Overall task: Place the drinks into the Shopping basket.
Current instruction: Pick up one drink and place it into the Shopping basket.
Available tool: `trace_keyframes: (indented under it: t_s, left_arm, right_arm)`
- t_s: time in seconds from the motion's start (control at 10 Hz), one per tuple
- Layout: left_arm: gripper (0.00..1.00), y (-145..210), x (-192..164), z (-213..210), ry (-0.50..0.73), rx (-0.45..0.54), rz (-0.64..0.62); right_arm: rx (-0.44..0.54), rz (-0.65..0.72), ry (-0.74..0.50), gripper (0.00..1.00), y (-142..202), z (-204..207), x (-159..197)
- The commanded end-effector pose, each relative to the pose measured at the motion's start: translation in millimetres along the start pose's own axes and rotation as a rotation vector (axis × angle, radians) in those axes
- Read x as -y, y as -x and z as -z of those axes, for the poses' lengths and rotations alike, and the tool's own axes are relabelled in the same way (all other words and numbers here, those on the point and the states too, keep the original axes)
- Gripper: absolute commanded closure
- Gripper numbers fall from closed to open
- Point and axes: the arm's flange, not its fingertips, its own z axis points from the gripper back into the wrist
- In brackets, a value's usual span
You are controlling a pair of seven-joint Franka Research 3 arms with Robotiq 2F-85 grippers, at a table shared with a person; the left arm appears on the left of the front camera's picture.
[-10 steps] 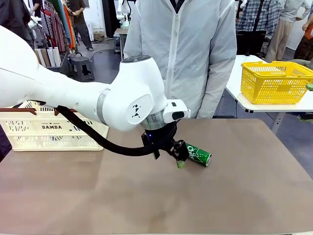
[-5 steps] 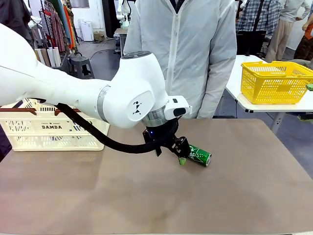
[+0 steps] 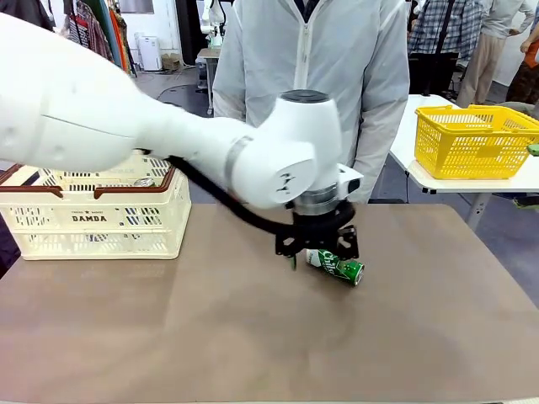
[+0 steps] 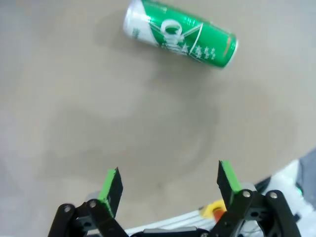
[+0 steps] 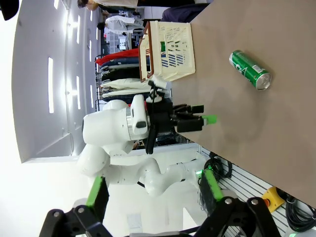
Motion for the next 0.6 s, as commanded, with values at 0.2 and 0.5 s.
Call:
trace_keyframes:
  t_s: [0.2,0.5]
  left_arm:
    - [0.00,-96,36,23,-0.050,0.010,-0.163]
    - [0.00,-91,19,30,-0.040,0.025,-0.157]
  right_arm:
    - [-0.009,0.015,0.004,0.00,1,-1,-4]
    - [-0.009,0.015,0.004,0.00,1,-1,-4]
